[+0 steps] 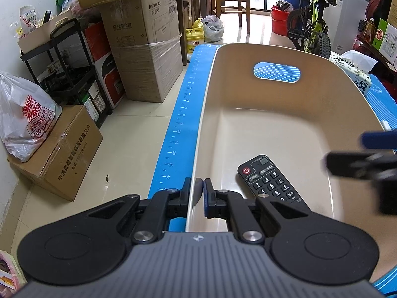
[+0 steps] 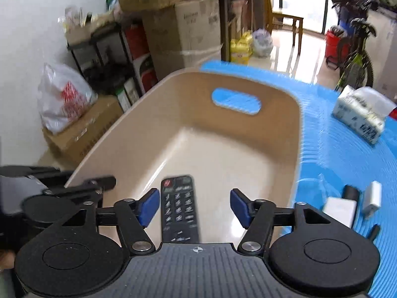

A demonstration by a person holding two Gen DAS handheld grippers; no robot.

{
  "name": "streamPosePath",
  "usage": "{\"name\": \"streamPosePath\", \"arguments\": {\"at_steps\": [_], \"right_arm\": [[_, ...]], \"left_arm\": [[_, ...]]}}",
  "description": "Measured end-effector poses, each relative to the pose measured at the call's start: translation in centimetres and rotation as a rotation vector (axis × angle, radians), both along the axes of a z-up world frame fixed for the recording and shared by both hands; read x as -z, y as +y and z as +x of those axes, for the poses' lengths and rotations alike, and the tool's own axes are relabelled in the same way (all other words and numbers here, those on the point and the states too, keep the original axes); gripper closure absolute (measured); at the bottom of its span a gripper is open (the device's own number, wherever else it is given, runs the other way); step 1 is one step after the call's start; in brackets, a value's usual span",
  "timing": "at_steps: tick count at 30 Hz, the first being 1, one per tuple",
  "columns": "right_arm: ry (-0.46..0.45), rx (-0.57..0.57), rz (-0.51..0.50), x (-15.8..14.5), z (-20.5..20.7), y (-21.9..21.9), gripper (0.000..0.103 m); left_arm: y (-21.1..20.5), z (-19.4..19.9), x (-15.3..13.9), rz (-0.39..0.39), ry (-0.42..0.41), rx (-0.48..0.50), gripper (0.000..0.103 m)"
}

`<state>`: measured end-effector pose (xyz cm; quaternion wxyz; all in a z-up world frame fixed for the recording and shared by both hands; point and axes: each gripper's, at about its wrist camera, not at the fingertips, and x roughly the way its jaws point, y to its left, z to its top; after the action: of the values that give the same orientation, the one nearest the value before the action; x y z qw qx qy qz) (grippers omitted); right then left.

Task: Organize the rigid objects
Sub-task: 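Open the right gripper to drop the remote into the bin, then move the right gripper to the orange-purple toy and close on it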

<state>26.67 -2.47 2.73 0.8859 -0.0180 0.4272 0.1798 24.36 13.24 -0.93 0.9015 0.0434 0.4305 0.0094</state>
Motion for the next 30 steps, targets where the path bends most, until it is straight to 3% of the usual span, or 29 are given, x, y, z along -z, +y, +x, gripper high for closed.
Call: {"name": "streamPosePath", "arguments": {"at_steps": [6,13,21,30], "right_arm": [[-0.110,0.081,-0.013,-2.6,-2.0,-4.5,0.023],[-0.140,0.203,-0.044,-2.7,-3.7,-10.8,0.021],[-0.093,0.257,-0.143,1.6,-6.0,-14.5,0.021],[0.024,0.388,-0.127,7.0,-7.0,-18.9,0.022]], "left_arm": [[0.0,0.0,0.0,0.000,0.000,-0.001,0.093],[0.0,0.0,0.0,0.000,0.000,0.000,0.093],[0.1,0.0,0.0,0.000,0.000,0.000,0.092],[0.1,0.0,0.0,0.001,0.001,-0.001,0.092]]}}
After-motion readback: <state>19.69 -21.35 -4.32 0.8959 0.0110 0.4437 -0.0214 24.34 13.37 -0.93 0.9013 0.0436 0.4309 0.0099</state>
